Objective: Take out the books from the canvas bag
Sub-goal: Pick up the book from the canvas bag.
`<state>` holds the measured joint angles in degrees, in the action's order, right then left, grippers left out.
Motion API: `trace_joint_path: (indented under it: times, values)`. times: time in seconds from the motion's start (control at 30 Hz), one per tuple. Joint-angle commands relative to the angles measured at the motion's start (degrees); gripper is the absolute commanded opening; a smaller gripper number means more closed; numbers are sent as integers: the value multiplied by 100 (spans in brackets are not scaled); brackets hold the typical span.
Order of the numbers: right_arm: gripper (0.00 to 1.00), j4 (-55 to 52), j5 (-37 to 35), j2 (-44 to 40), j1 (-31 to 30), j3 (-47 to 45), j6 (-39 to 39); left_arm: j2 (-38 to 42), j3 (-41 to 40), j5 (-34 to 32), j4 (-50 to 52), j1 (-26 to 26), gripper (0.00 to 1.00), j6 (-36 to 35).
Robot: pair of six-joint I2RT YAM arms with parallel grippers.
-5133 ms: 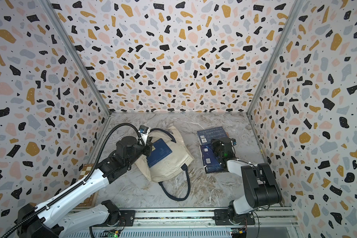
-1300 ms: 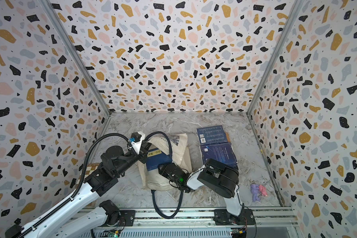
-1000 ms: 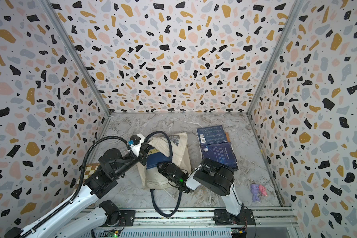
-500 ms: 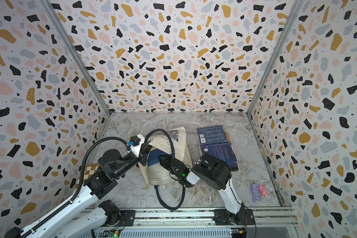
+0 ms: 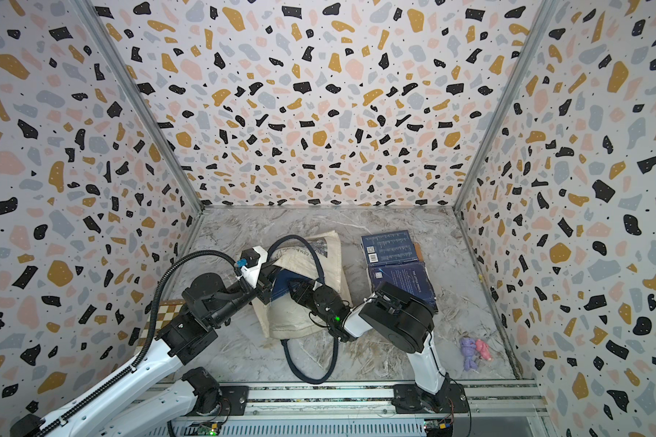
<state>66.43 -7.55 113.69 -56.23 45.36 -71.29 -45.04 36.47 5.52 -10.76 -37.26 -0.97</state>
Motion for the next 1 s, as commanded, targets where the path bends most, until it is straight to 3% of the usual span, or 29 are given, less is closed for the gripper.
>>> trace_joint_path:
  times: [0.0, 0.3, 0.73, 0.97]
  values:
    - [47, -433, -154, -181, 50, 201, -60, 74, 203, 135, -629, -45, 0, -70]
    - [44, -691, -133, 120, 52, 287, -469, 70, 216, 95, -587, -45, 0, -78]
    - [7, -1139, -251, -348, -43, 213, 280, -343, 532, -546, -31, -44, 0, -77]
    - [0, -1509, -133, -759, -82, 148, 815, -760, 785, -1115, 386, -45, 0, -43]
